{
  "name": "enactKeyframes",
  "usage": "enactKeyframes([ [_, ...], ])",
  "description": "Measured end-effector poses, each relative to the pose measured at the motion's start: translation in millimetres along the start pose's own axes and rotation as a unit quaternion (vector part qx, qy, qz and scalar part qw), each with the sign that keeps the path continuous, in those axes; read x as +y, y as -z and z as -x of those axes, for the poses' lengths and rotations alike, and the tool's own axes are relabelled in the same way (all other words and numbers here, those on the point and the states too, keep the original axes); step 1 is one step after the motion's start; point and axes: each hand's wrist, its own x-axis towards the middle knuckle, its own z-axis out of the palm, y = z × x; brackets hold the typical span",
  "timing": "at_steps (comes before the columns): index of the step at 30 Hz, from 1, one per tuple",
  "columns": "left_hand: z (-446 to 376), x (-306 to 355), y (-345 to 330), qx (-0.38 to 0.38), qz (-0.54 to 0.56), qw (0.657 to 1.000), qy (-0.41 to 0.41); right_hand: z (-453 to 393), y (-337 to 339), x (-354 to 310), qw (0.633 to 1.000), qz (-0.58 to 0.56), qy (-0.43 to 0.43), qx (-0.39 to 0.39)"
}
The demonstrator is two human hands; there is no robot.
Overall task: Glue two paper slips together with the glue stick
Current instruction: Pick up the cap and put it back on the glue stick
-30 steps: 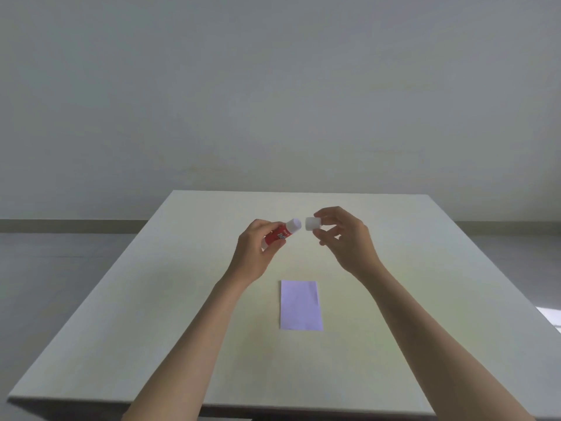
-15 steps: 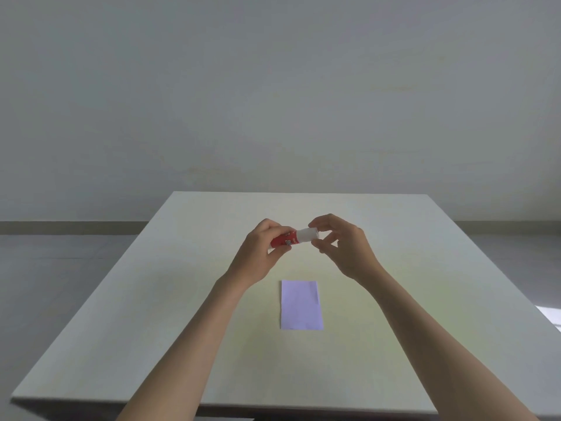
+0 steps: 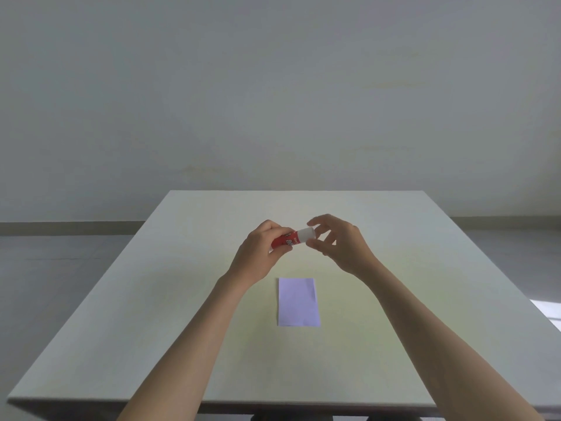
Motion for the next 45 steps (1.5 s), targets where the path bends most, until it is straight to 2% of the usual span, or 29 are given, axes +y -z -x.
enactKeyframes([
  [6, 1.7, -1.5, -1.7, -0.005, 0.009, 1.0, 0.005, -0.8, -4.3, 3.3, 0.999, 0.03, -0.027, 0.034],
  [10, 1.6, -3.0, -3.3, -0.003, 0.005, 1.0, 0.006, 0.7, -2.4, 2.3, 1.0, 0.001, 0.016, -0.02],
  [16, 3.9, -5.3, -3.8, -0.007, 0.019, 1.0, 0.0, -3.7, -10.0, -0.7, 0.999, -0.001, -0.041, 0.03],
  [18, 4.4, -6.7, -3.5, -0.004, 0.023, 1.0, 0.001, -3.5, -9.4, -1.1, 0.999, -0.01, -0.035, 0.039],
  [22, 3.8, -8.2, -1.2, 0.004, 0.02, 1.0, 0.002, -2.6, -9.7, -1.7, 0.999, -0.032, -0.005, 0.011],
  [27, 4.7, -10.2, -0.6, 0.007, 0.009, 1.0, 0.007, -6.7, -17.4, -5.6, 0.997, -0.042, -0.035, 0.047],
  [30, 4.3, -15.2, 0.1, 0.034, 0.044, 0.998, 0.042, -5.5, -17.1, -3.7, 0.997, -0.026, -0.038, 0.058],
  [33, 5.0, -25.5, 1.9, 0.1, 0.126, 0.979, 0.125, -1.8, -15.5, 4.7, 0.996, -0.037, -0.061, 0.051],
  [36, 6.3, -39.7, 0.8, 0.146, 0.141, 0.965, 0.169, 1.1, -14.8, 12.5, 0.995, -0.045, -0.08, 0.046],
  [45, 10.5, -71.5, -11.1, 0.121, 0.126, 0.961, 0.216, 8.3, -14.3, 22.8, 0.994, -0.04, -0.093, 0.038],
])
